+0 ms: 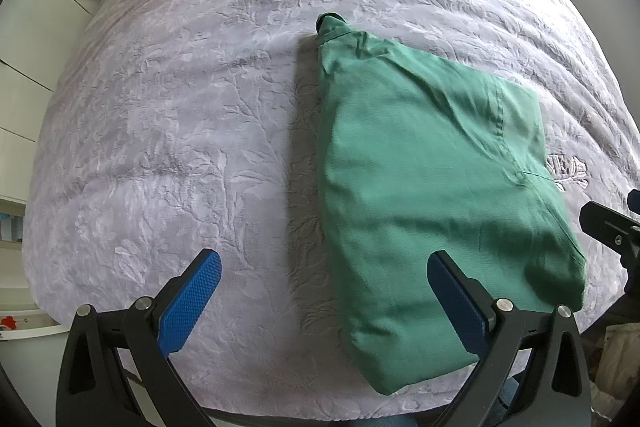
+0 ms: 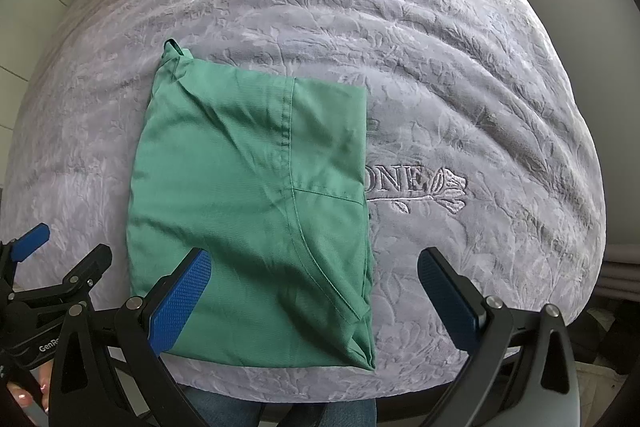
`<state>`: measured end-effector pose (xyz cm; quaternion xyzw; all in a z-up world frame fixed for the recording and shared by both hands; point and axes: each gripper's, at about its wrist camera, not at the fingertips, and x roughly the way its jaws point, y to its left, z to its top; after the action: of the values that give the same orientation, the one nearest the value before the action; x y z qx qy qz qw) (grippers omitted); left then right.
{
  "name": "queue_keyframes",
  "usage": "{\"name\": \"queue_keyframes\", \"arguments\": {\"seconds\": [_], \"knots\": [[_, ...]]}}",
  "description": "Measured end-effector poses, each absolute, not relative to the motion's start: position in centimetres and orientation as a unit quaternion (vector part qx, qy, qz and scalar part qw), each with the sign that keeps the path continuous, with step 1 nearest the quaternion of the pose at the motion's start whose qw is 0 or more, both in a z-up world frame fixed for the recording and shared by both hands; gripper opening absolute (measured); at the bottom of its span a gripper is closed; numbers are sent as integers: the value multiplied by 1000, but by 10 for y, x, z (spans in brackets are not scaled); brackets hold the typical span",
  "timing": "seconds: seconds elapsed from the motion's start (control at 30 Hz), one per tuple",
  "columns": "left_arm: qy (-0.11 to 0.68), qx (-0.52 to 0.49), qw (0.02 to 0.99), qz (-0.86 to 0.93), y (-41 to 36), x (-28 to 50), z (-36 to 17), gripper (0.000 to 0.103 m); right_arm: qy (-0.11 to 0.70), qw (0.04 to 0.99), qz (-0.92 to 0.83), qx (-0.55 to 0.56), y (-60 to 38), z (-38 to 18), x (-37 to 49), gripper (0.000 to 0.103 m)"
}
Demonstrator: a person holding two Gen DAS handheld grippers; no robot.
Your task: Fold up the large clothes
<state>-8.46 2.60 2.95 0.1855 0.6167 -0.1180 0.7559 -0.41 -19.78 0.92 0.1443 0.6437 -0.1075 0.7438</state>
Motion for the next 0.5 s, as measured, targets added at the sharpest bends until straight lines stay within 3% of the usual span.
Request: {"name": "queue_keyframes", "arguments": {"seconds": [0.5], "knots": [[617,185,756,-118,27,-84,29,103,645,742,-107,145,-196,8,-4,103]]}}
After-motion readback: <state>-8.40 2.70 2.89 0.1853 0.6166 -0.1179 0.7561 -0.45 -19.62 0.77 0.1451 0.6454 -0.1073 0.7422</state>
